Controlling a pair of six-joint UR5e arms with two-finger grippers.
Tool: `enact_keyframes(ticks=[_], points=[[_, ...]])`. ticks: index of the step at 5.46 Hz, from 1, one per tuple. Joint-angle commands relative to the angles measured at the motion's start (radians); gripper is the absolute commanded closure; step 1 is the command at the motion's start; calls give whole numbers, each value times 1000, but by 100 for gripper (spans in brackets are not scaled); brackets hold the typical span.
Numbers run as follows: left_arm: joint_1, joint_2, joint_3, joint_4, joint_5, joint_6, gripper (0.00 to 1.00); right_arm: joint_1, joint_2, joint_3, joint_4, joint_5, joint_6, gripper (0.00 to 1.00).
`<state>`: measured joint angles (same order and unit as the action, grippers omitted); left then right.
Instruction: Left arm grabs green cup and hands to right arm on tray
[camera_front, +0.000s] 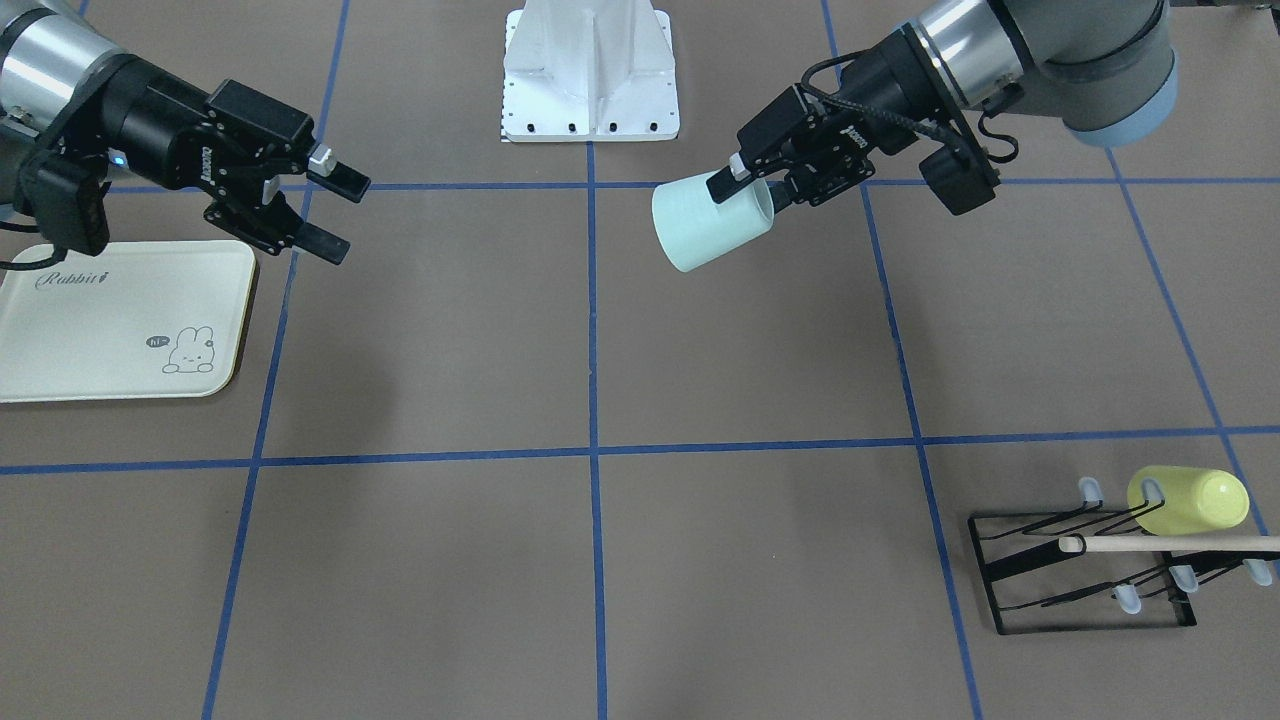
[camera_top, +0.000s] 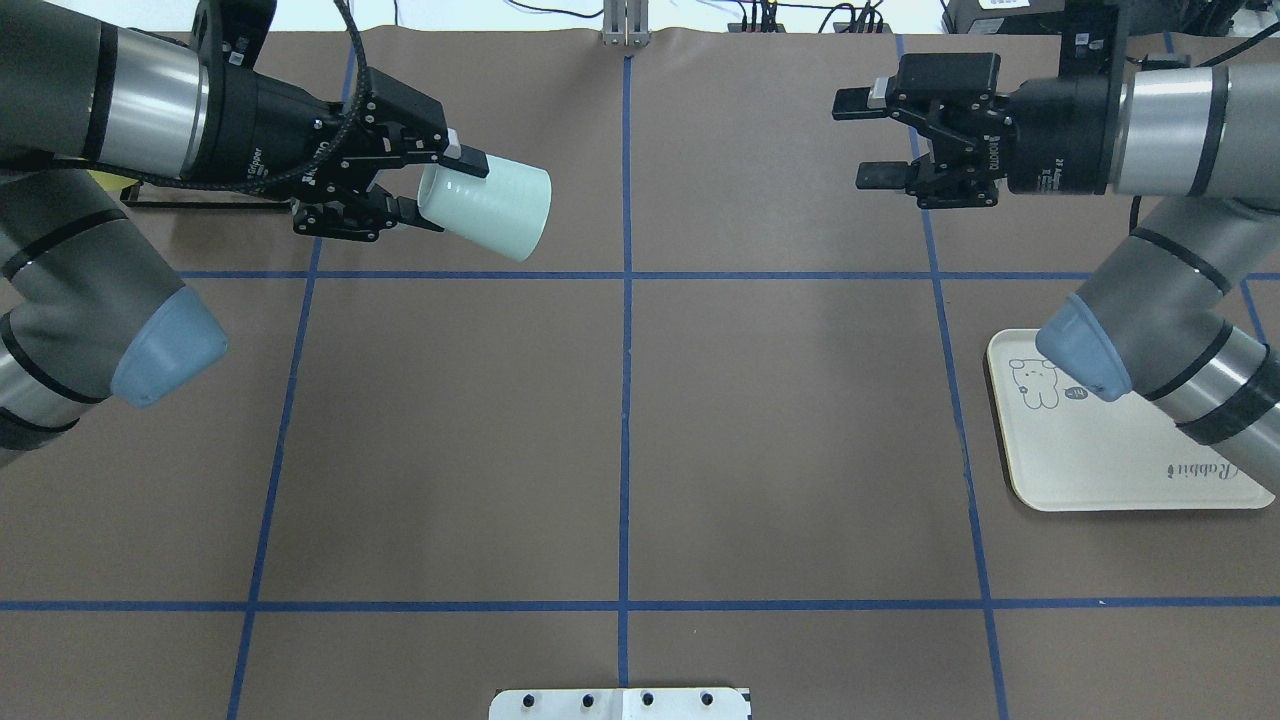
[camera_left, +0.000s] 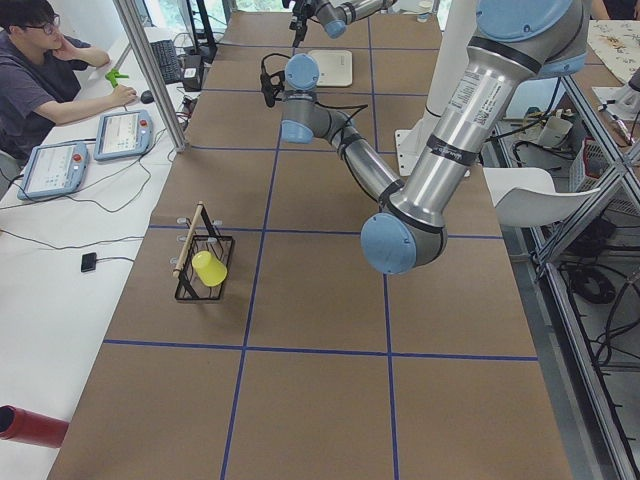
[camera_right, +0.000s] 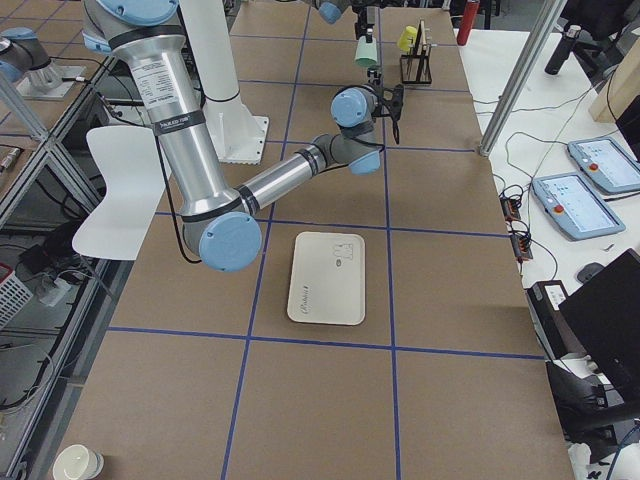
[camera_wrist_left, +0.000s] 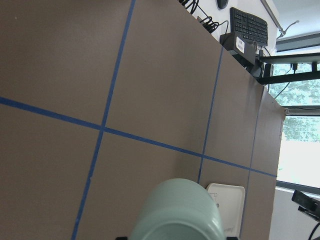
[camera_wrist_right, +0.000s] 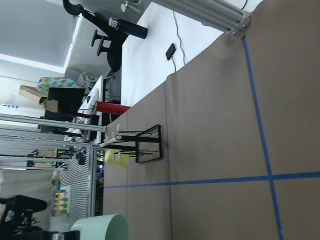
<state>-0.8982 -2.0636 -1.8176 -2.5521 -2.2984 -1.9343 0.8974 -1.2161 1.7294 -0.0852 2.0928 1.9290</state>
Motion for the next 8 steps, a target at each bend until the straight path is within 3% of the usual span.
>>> enact_keyframes(ticks=[1, 3, 8], points=[[2, -10, 4, -174, 6, -227, 87, -151, 1, 12, 195, -190, 169, 1], [19, -44, 17, -259, 8, -418, 89, -298, 16, 74, 225, -392, 196, 2], [113, -87, 8, -342, 5, -530, 90, -328, 50, 81, 226, -430, 245, 4]])
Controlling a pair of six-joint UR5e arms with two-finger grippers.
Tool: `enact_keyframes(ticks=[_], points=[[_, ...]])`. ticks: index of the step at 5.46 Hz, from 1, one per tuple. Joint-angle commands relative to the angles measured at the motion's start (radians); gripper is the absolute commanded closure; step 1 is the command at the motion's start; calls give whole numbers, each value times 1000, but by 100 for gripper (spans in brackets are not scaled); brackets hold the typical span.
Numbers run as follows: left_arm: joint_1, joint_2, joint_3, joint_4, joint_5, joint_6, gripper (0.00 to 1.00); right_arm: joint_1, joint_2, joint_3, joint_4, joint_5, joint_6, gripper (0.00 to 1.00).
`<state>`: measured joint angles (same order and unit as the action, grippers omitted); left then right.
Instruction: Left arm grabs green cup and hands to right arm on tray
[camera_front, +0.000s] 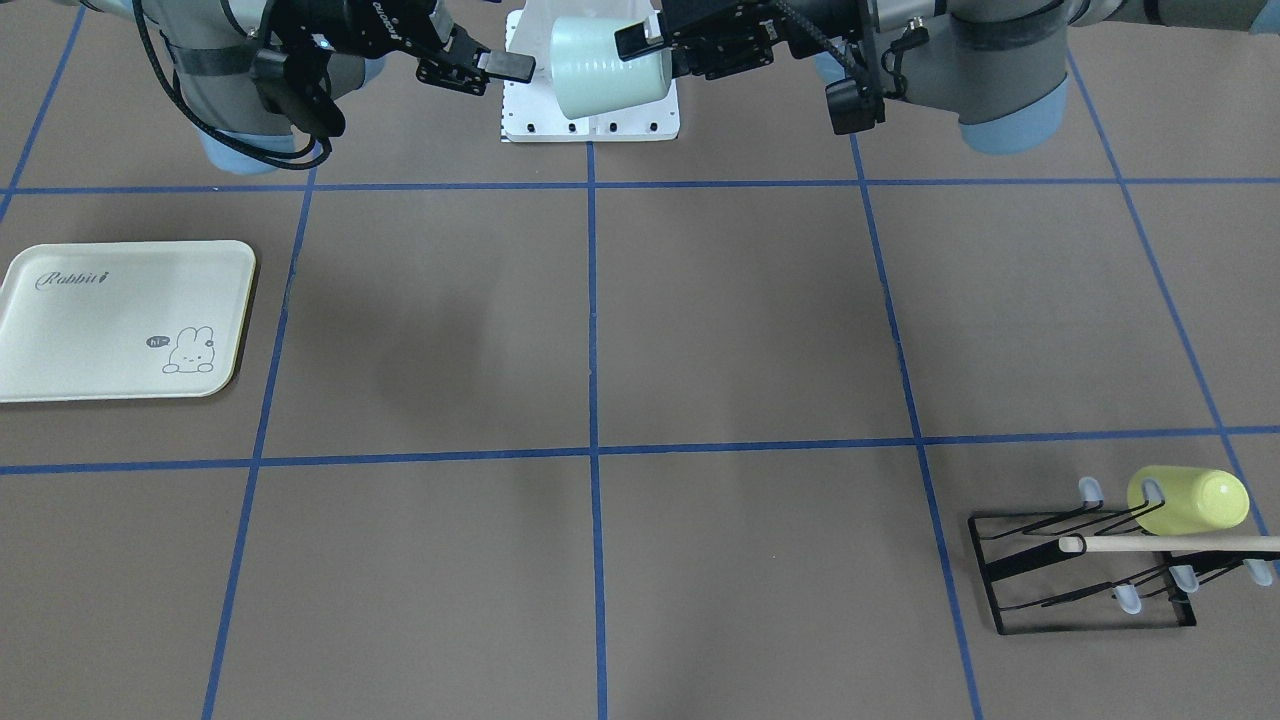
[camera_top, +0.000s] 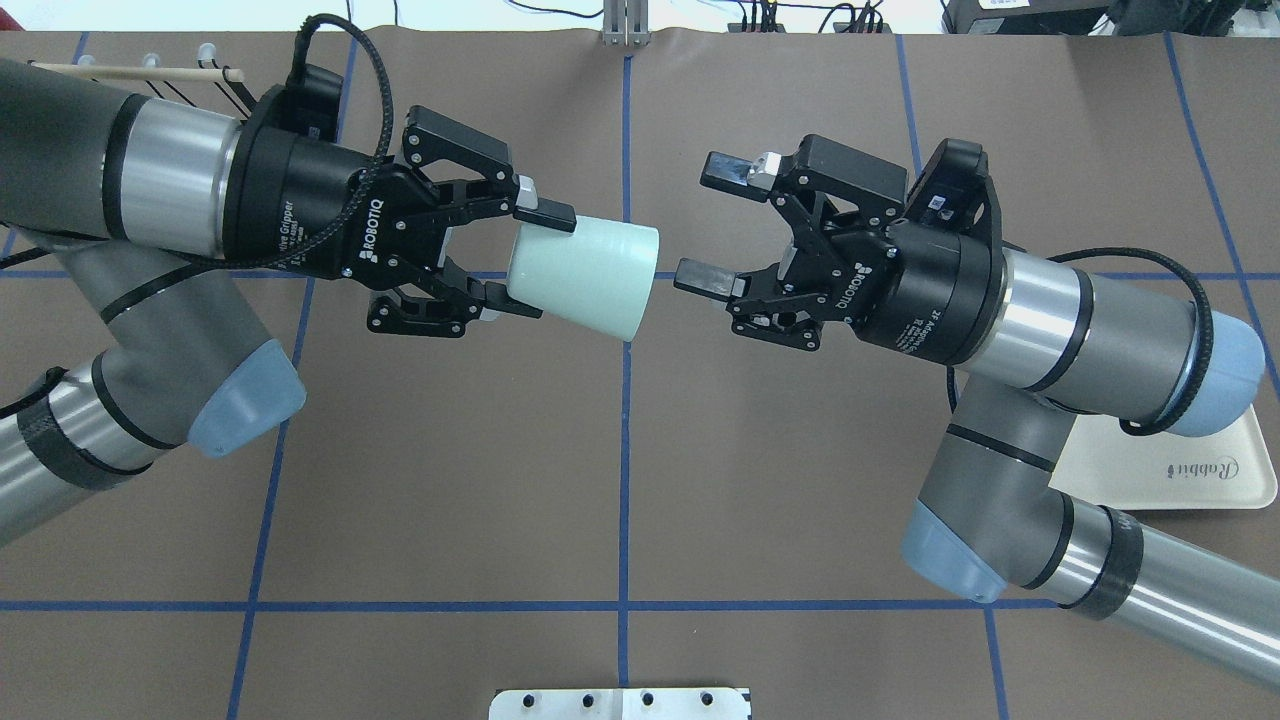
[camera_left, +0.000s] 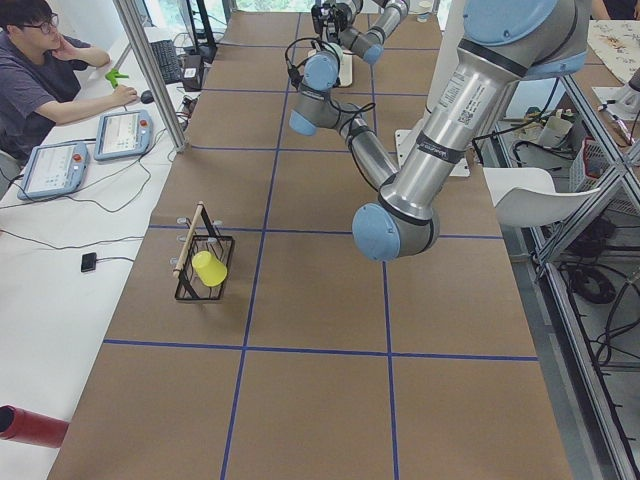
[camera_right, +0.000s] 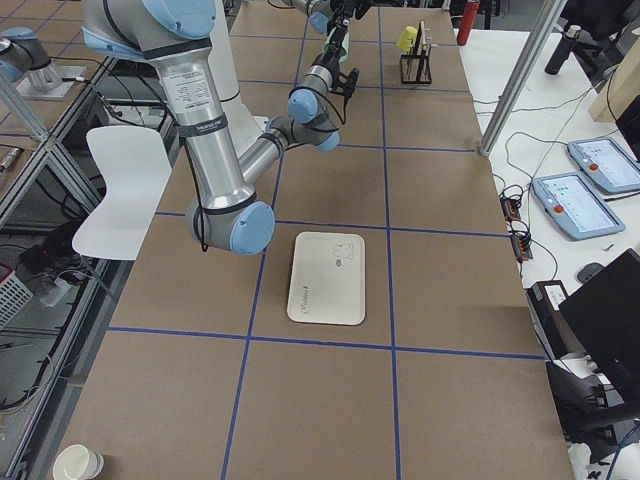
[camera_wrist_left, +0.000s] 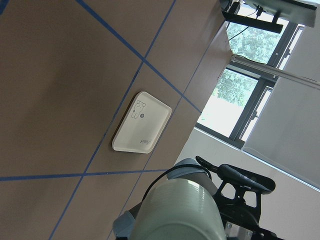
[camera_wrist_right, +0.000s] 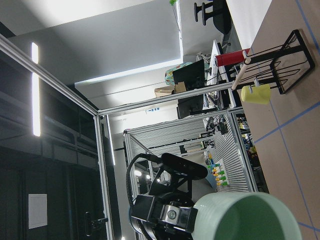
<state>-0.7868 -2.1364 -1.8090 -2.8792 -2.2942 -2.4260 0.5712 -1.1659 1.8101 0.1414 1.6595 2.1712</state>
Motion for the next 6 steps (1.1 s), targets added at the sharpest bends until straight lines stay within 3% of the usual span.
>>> enact_keyframes(ticks=[1, 3, 4, 5, 6], points=[[1, -14, 5, -15, 1, -38, 90, -8, 0, 0, 0, 5, 2, 4], [4, -14, 8, -15, 2, -38, 90, -30, 0, 0, 1, 6, 4, 6], [4, -14, 8, -15, 2, -38, 90, -37, 2, 5, 0, 0, 5, 15], [12, -14, 8, -15, 2, -38, 90, -42, 2, 11, -2, -1, 5, 35], [14, -14, 8, -14, 2, -38, 90, -45, 2, 17, -2, -1, 7, 35]])
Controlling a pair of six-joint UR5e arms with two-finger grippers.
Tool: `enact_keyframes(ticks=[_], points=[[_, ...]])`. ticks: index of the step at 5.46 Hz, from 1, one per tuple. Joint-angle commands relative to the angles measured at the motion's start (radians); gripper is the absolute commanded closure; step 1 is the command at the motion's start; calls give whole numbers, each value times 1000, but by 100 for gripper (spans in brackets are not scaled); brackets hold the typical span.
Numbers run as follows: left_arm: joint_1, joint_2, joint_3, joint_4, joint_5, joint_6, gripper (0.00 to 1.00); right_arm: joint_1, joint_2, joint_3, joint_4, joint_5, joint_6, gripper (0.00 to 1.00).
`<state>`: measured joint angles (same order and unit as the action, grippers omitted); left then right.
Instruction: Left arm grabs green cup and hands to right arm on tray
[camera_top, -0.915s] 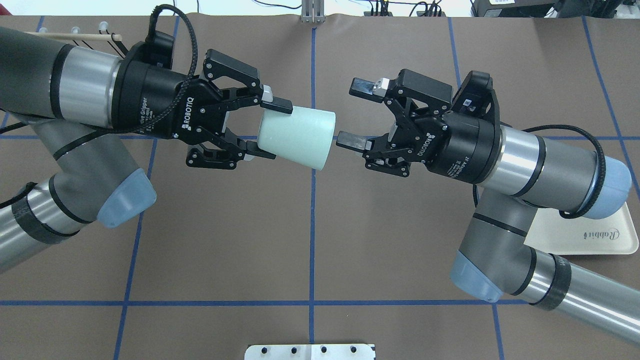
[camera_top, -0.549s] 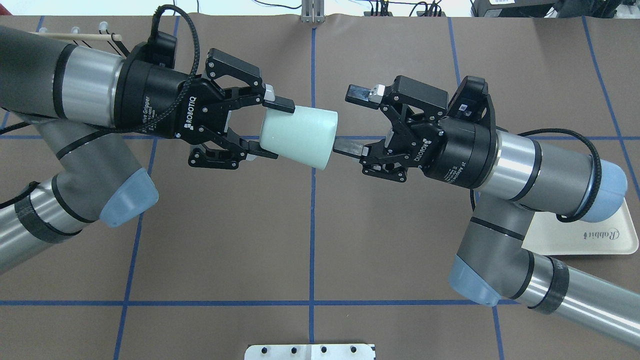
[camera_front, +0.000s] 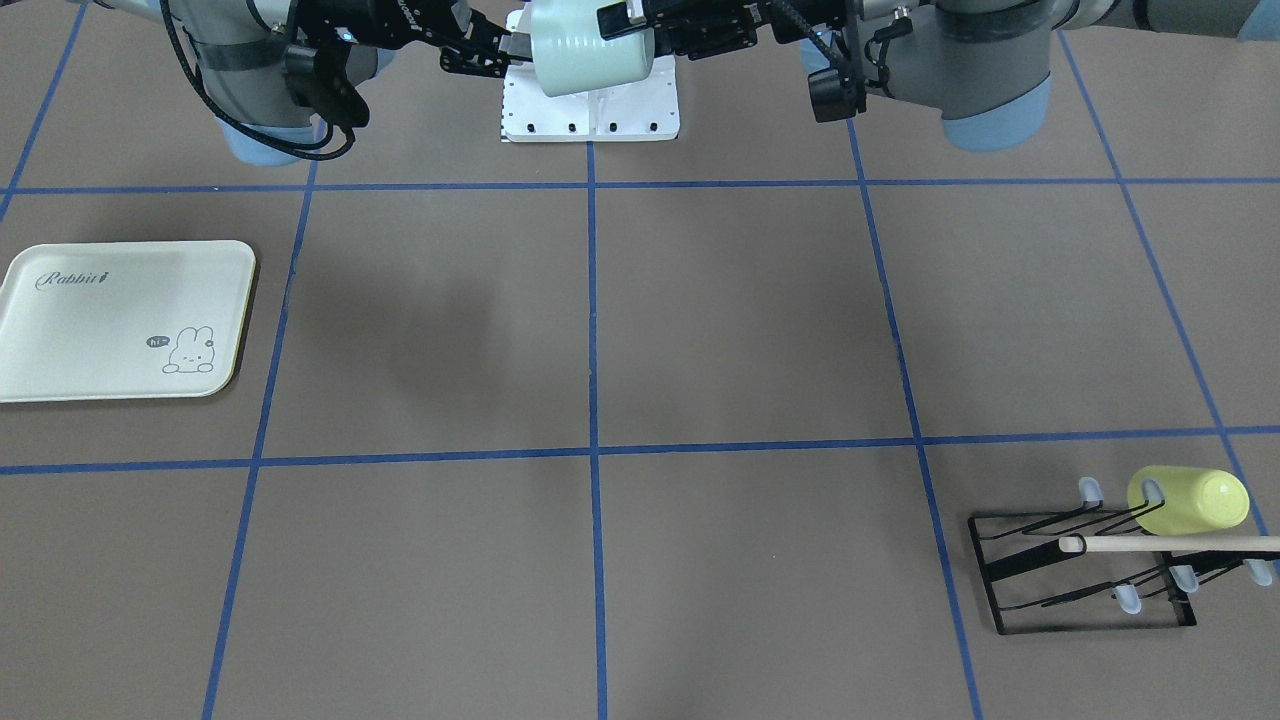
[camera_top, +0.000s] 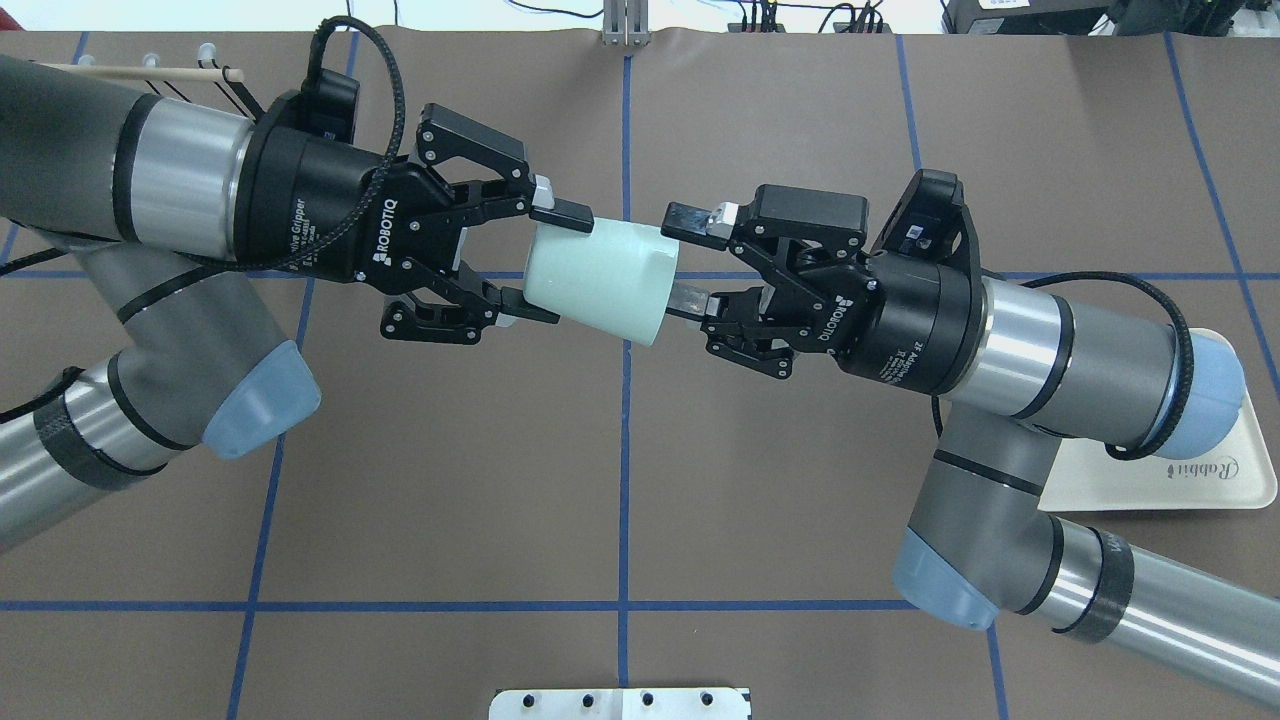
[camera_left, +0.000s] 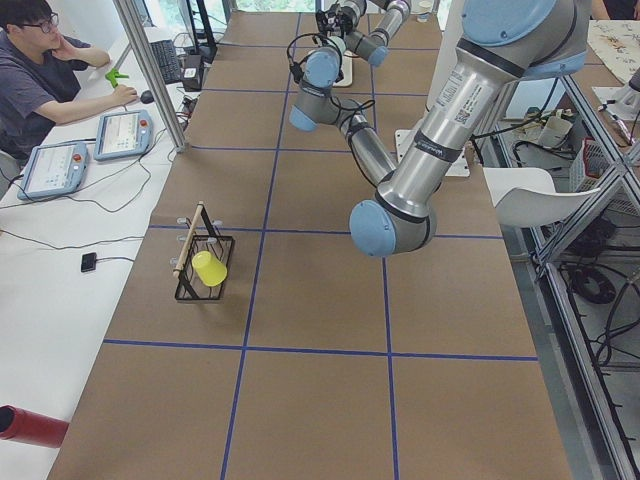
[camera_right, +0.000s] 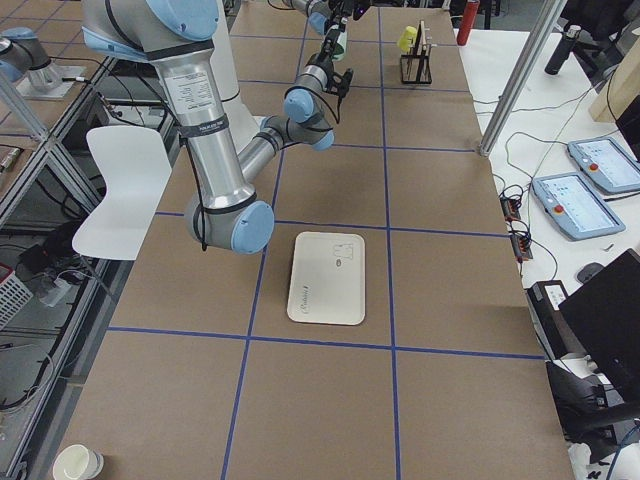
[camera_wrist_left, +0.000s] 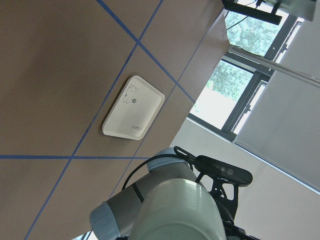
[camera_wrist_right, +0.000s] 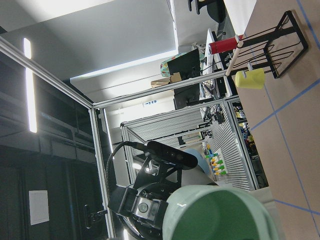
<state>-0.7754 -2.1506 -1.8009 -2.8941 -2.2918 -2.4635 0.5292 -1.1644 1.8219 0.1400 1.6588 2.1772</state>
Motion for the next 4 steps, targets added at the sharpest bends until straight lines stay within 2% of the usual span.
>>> enact_keyframes(ticks=[1, 4], points=[[4, 0, 0, 0, 0, 0, 90, -6, 0, 17, -3, -1, 0, 35], [5, 0, -6, -1, -2, -2, 90, -9, 3, 22, -13, -2, 0, 37]])
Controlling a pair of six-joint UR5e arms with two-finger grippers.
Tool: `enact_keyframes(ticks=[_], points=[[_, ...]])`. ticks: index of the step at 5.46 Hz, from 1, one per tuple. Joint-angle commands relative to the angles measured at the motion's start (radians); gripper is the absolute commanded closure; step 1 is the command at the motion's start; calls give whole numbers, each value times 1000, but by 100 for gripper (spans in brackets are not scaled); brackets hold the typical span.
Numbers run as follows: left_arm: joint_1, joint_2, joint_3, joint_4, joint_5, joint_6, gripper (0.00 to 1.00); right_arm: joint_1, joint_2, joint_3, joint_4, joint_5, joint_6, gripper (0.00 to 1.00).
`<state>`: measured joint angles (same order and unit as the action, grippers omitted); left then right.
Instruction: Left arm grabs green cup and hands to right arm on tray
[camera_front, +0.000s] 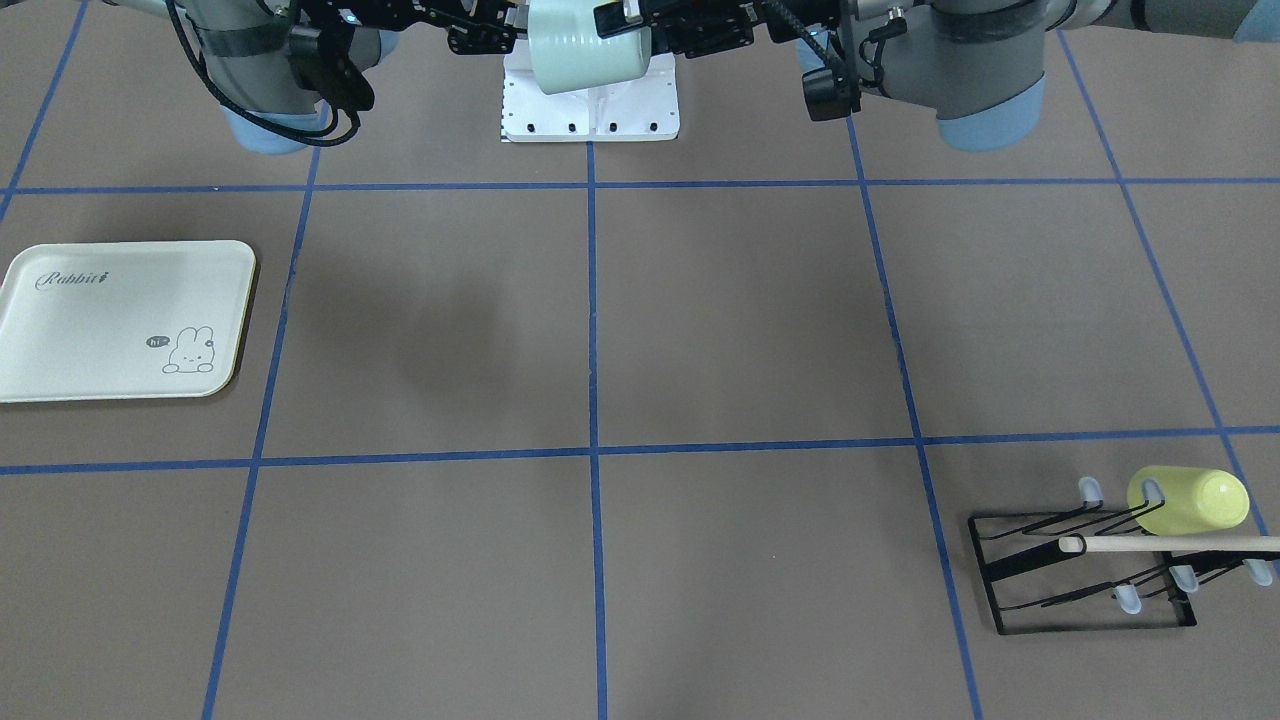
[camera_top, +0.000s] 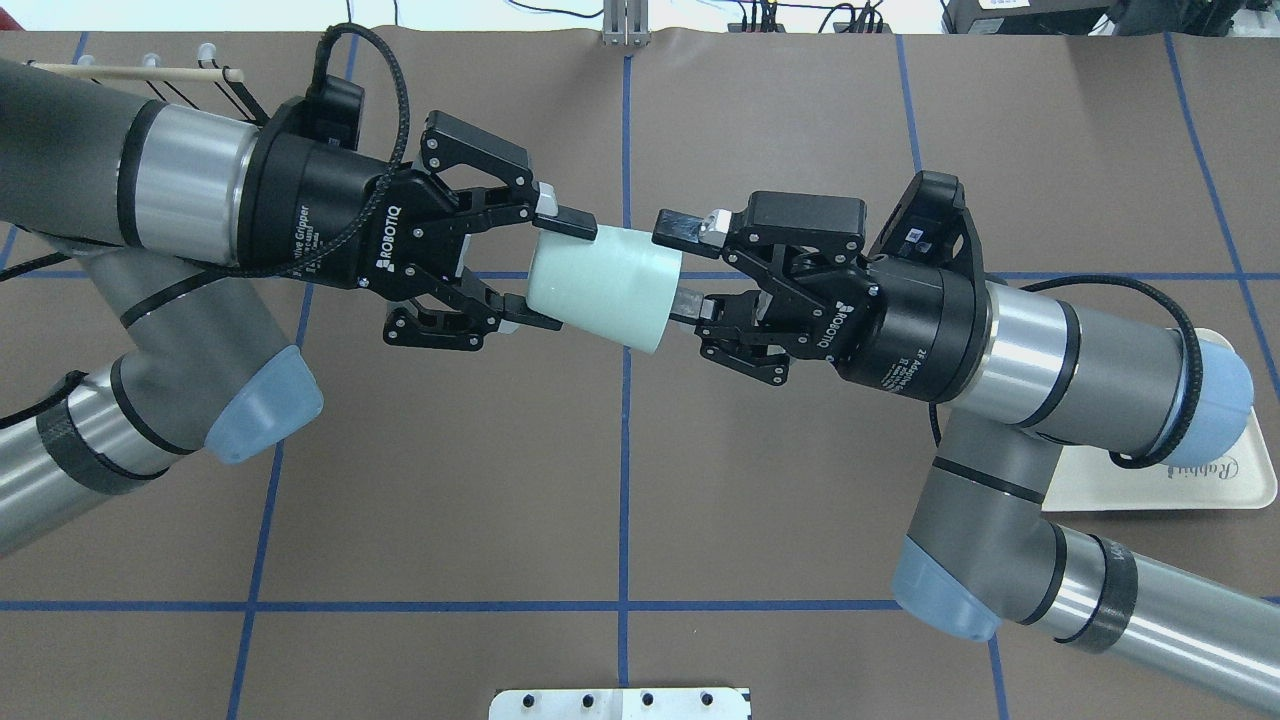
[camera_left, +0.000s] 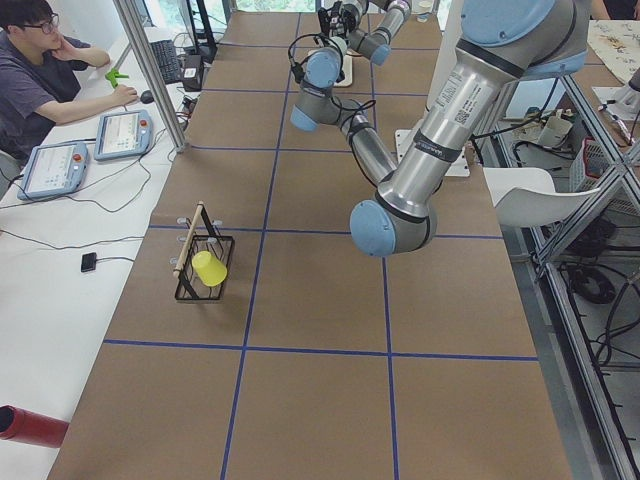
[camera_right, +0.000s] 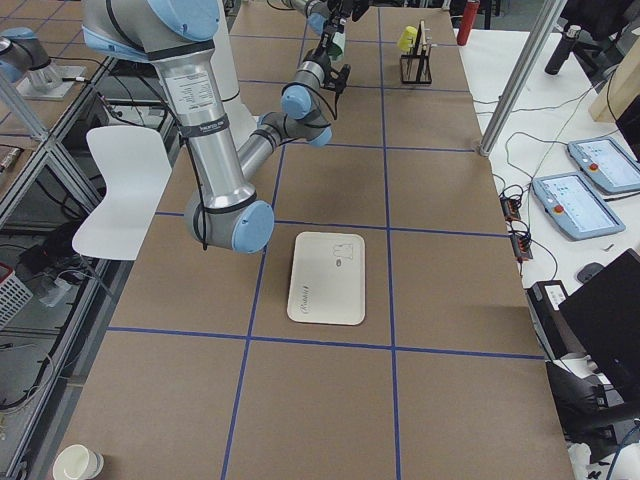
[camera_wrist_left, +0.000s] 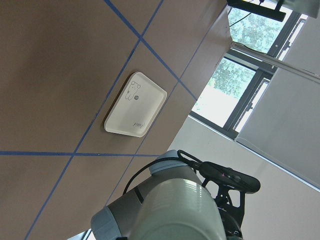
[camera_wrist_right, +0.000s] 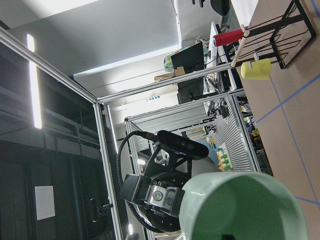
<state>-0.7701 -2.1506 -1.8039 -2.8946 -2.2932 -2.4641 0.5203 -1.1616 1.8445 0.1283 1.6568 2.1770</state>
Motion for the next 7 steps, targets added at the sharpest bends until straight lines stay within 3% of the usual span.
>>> enact_keyframes(ticks=[1, 2, 4, 5, 6, 7], points=[[2, -2, -8, 0, -2, -1, 90, 0, 0, -1, -4, 0, 0, 37], [3, -2, -9, 0, 0, -1, 90, -2, 0, -1, -4, 0, 0, 37], [3, -2, -8, 0, 0, -1, 90, -3, 7, -2, -6, -3, -2, 50], [3, -2, -9, 0, 0, -1, 90, -3, 10, -2, -6, -3, -2, 51], [3, -2, -9, 0, 0, -1, 90, -3, 10, -2, -6, -3, -2, 65], [3, -2, -9, 0, 0, -1, 90, -3, 10, -4, -6, -3, -3, 66]])
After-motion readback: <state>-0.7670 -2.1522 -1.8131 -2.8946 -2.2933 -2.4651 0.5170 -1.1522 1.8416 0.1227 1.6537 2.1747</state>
